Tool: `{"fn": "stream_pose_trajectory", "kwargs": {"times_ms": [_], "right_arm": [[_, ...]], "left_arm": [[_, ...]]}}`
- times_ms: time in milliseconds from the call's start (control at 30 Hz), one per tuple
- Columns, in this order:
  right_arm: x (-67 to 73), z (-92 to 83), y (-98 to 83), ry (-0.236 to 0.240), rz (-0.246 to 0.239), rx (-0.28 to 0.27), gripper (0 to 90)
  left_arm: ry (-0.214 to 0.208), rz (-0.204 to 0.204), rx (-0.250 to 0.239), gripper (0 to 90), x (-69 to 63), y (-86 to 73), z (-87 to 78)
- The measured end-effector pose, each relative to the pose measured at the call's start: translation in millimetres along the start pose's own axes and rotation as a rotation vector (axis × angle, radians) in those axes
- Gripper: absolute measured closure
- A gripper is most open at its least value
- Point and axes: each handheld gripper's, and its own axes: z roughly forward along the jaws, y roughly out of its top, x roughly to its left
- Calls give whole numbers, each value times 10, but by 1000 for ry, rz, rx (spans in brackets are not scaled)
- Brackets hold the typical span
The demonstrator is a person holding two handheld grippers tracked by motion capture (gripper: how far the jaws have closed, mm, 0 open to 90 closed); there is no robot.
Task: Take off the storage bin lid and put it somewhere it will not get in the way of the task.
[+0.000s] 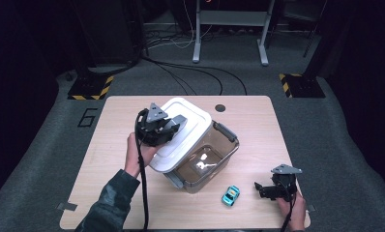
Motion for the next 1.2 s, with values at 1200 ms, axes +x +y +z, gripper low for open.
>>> {"fn": "stream_pose_trajectory", "kwargs": {"times_ms": [1200], "right_arm": [[11,-4,-4,-5,11,0,0]], "left_arm": [[248,-190,75,667,915,-744,-271]]}}
